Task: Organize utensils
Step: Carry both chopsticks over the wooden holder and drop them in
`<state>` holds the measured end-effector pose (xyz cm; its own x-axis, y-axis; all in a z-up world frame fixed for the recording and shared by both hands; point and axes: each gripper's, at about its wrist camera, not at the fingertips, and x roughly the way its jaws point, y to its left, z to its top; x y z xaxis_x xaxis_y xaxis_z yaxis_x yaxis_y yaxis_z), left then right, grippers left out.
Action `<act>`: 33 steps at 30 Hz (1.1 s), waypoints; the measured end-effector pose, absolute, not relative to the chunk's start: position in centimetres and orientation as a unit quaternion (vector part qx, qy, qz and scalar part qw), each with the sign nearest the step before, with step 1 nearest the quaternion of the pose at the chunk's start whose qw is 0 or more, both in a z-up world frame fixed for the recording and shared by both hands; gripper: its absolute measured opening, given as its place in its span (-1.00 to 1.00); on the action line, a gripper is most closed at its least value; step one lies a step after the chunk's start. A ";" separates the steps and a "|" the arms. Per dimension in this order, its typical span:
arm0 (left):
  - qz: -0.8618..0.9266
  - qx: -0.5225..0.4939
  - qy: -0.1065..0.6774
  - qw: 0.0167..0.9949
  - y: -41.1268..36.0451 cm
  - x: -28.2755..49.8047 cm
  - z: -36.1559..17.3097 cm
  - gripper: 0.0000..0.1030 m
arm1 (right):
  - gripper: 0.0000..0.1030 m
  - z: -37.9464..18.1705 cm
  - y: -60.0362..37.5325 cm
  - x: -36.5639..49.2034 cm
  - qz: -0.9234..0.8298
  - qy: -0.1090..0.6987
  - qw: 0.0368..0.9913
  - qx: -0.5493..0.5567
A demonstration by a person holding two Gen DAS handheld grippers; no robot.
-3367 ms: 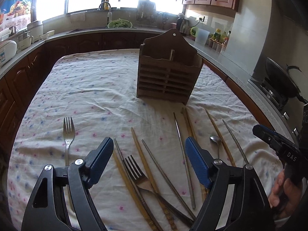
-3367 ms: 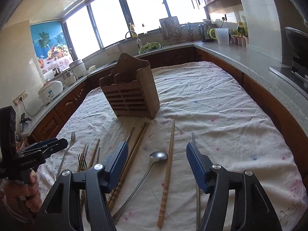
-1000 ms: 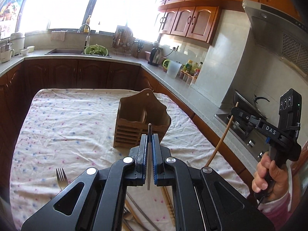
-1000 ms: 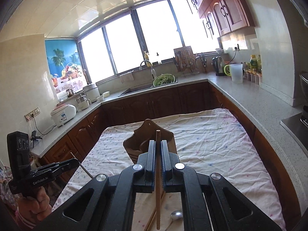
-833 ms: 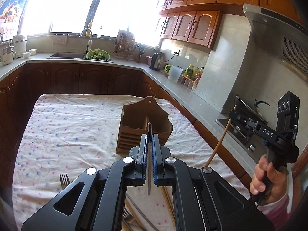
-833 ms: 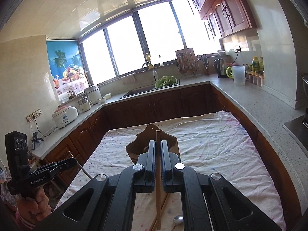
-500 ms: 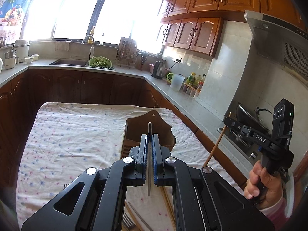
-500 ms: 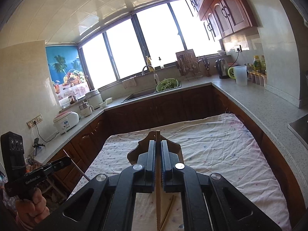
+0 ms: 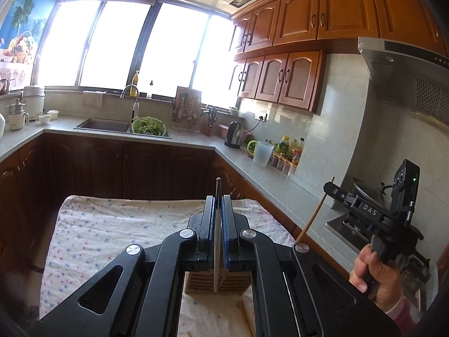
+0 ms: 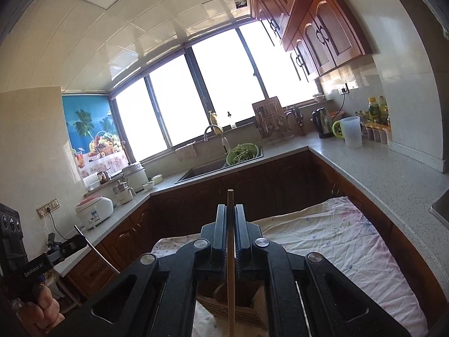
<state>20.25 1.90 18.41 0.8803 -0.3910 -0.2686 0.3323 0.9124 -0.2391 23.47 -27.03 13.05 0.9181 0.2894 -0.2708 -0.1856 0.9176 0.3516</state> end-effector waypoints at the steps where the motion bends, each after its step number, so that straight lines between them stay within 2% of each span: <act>1: -0.185 -0.094 0.152 0.966 1.9 20.8 18.7 -0.93 | -0.91 13.3 -27.2 24.1 0.120 0.157 0.966 0.164; 8: -0.169 -0.092 0.141 0.971 1.2 25.6 18.3 -0.93 | -0.91 12.4 -26.9 28.4 0.104 0.147 0.970 0.166; 16: -0.148 -0.105 0.187 0.965 -0.1 30.8 11.8 -0.93 | -0.90 6.7 -26.0 30.6 0.094 0.161 0.970 0.157; 23: -0.141 -0.115 0.220 0.958 -0.8 32.4 7.4 -0.93 | -0.90 2.8 -26.7 31.1 0.080 0.181 0.963 0.182; 33: -0.133 -0.110 0.230 0.958 -1.0 32.5 7.1 -0.92 | -0.89 2.8 -27.2 31.2 0.079 0.194 0.960 0.186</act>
<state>32.48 -0.98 7.13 0.8586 -0.3061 -0.4113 0.2047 0.9401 -0.2725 31.18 -27.18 2.83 0.9123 0.2237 -0.3430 -0.0790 0.9180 0.3885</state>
